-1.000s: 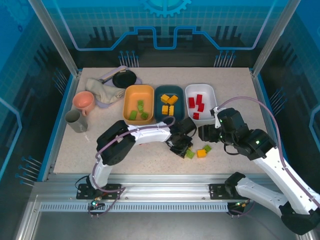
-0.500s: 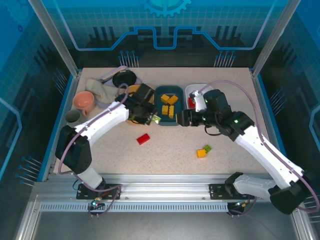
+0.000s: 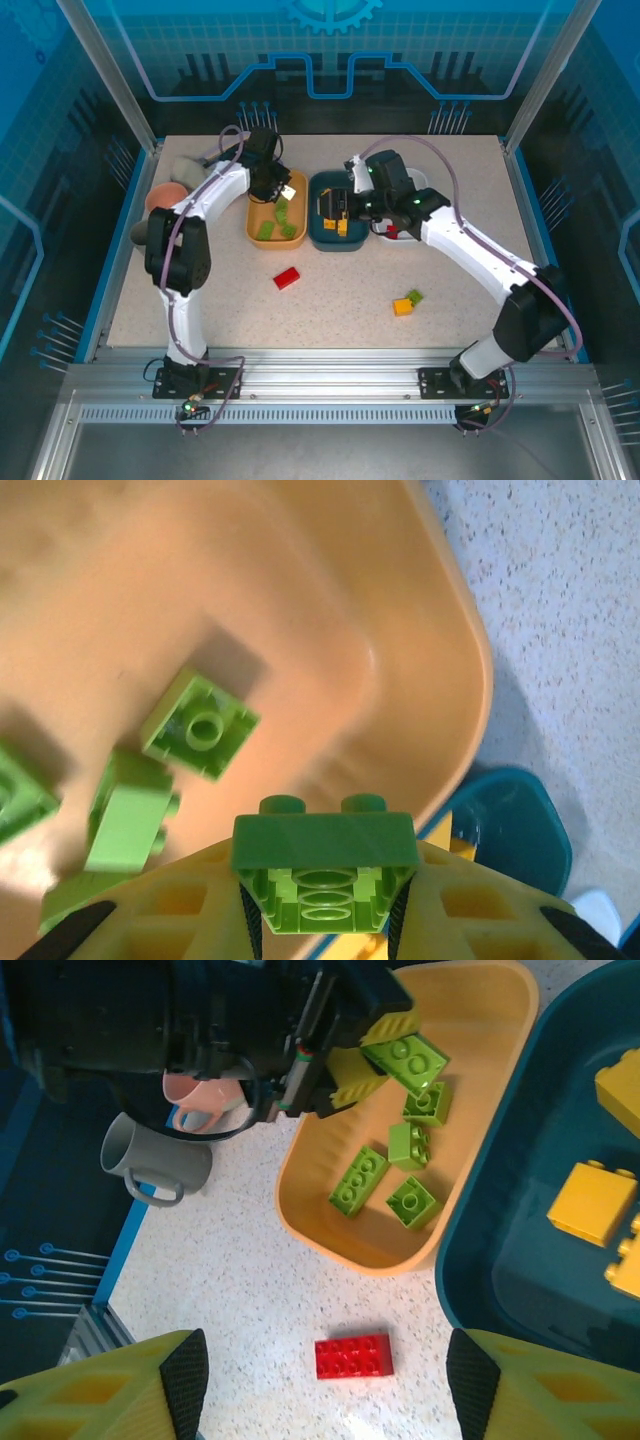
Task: Sort the legos into containers by color
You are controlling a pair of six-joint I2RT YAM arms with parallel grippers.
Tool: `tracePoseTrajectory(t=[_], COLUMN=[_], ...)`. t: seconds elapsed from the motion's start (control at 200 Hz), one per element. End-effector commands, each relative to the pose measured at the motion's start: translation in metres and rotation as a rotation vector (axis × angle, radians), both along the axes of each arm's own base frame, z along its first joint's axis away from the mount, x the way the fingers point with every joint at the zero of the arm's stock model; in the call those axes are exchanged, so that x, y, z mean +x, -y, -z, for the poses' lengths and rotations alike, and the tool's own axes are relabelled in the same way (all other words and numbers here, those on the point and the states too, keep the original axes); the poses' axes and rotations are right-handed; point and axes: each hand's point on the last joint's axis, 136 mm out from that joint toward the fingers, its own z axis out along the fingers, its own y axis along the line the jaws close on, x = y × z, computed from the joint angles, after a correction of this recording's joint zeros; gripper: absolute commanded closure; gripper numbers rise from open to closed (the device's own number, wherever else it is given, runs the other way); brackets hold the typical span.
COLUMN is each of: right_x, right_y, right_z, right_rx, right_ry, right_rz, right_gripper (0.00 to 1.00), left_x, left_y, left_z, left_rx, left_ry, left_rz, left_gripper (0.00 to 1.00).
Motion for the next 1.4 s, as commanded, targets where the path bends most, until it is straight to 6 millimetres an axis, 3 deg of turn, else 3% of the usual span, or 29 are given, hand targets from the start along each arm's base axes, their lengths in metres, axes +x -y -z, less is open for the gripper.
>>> tracePoseTrajectory(t=[0.0, 0.22, 0.42, 0.57, 0.715, 0.82, 0.97, 1.155, 1.255, 1.395], right_x=[0.031, 0.048, 0.044, 0.032, 0.003, -0.025, -0.065, -0.095, -0.096, -0.090], right_y=[-0.014, -0.022, -0.019, -0.015, -0.020, -0.034, -0.058, -0.082, -0.091, -0.101], right_z=[-0.027, -0.019, -0.010, -0.007, 0.007, 0.030, 0.070, 0.120, 0.138, 0.159], right_rx=[0.112, 0.093, 0.031, -0.041, -0.216, -0.308, -0.465, -0.659, -0.709, -0.757], right_ry=[0.093, 0.073, 0.065, 0.095, 0.159, 0.156, 0.150, 0.092, 0.068, 0.011], right_rz=[0.032, 0.040, 0.029, -0.002, -0.100, -0.190, -0.318, -0.393, -0.371, -0.334], right_gripper=[0.32, 0.31, 0.31, 0.31, 0.31, 0.29, 0.15, 0.00, 0.00, 0.00], left_x=[0.016, 0.029, 0.024, 0.021, 0.006, -0.026, -0.095, -0.196, -0.243, -0.291], left_y=[-0.001, 0.006, 0.008, 0.008, 0.001, -0.013, -0.036, -0.067, -0.077, -0.085], left_z=[0.006, 0.029, 0.026, -0.003, -0.062, -0.103, -0.127, -0.114, -0.104, -0.103], left_rx=[-0.009, -0.025, -0.033, -0.043, -0.028, 0.012, 0.067, 0.109, 0.094, 0.076], left_ry=[-0.002, -0.051, -0.063, -0.019, 0.076, 0.126, 0.152, 0.122, 0.110, 0.155], left_rz=[0.033, 0.049, 0.062, 0.074, 0.085, 0.089, 0.091, 0.054, 0.030, 0.030], left_gripper=[0.68, 0.63, 0.45, 0.40, 0.35, 0.30, 0.25, 0.19, 0.18, 0.15])
